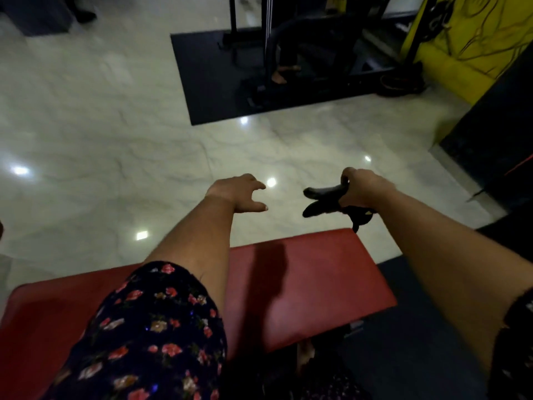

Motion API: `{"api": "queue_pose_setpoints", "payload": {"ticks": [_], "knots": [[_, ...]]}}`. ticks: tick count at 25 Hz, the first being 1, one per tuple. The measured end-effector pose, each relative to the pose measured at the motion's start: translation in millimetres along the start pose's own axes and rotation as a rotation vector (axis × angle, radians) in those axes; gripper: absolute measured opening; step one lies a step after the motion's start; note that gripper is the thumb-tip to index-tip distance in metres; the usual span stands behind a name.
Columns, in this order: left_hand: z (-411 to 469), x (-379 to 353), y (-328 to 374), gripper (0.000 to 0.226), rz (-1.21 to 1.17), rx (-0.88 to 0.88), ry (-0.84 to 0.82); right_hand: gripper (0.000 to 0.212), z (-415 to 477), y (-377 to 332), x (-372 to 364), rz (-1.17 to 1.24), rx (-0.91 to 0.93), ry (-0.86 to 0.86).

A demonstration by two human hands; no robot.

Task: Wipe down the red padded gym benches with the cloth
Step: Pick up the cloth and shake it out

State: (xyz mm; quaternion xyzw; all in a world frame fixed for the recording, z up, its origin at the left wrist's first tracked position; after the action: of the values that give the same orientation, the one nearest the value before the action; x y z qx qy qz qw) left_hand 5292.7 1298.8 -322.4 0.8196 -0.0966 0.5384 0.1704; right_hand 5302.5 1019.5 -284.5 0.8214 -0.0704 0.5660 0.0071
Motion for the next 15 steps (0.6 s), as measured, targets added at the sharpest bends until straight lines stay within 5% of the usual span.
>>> {"api": "queue_pose_setpoints", "payload": {"ticks": [11,15], "knots": [[-47,104,31,0.068,0.040,0.000,0.126,0.031,-53,-24,84,0.116,0.069,0.197],[-51,130,51,0.069,0.049,-0.022,0.169,0.032,-69,-22,117,-0.015,0.053,0.256]]}}
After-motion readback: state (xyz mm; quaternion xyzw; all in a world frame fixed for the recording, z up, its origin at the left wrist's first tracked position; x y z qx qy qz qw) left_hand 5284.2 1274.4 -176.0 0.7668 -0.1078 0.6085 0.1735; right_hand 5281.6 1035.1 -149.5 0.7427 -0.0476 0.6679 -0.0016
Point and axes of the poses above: each hand's wrist, its own z-axis towards the middle knuckle, its own x-axis out of the back of the hand, y = z × x, the point moved 2 cm from there along z, towards the middle knuckle, and after that the axes turned 6 degrees about -x, right-handed, at the moved point
